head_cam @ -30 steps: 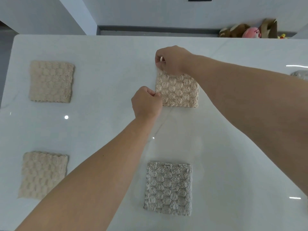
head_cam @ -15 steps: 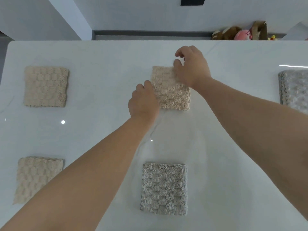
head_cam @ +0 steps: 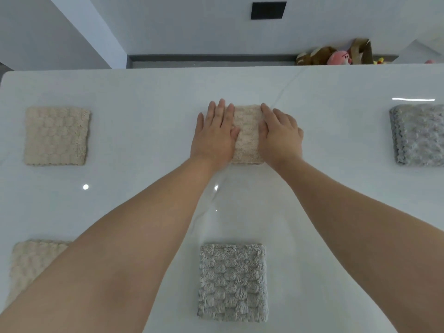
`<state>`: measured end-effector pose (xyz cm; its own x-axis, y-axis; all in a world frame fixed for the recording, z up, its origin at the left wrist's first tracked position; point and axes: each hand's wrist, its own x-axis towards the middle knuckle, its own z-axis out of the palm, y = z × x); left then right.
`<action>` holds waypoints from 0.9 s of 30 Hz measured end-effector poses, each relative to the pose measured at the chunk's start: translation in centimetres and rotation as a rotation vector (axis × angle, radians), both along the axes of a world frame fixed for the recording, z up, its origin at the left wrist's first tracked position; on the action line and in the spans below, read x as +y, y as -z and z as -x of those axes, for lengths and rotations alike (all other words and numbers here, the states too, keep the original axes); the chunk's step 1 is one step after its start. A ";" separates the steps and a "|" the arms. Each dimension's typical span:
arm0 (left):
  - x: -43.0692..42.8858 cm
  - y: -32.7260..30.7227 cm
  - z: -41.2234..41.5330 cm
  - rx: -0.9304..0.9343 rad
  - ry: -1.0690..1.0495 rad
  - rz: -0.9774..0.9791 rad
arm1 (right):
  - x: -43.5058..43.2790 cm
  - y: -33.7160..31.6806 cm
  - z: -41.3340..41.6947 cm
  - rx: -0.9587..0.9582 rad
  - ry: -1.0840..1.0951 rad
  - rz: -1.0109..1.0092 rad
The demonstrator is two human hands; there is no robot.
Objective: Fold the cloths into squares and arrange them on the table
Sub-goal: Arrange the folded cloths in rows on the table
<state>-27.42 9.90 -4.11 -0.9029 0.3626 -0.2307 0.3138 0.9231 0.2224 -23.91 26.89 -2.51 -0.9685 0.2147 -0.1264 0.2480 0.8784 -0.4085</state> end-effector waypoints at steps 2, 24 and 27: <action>-0.2 0.4 -0.3 0.050 -0.004 0.063 | -0.6 0.0 -0.1 -0.035 -0.037 -0.069; -1.3 -3.7 0.4 -0.073 -0.037 0.108 | 0.1 -2.8 -0.5 -0.283 -0.408 -0.280; -2.4 -5.8 -1.6 -0.029 -0.074 0.007 | -0.6 -5.1 -1.9 -0.219 -0.299 -0.146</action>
<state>-25.84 7.48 1.68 -0.9200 0.2937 -0.2593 0.2385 0.9450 0.2240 -22.05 26.33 2.54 -0.9445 -0.0414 -0.3259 0.0404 0.9699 -0.2402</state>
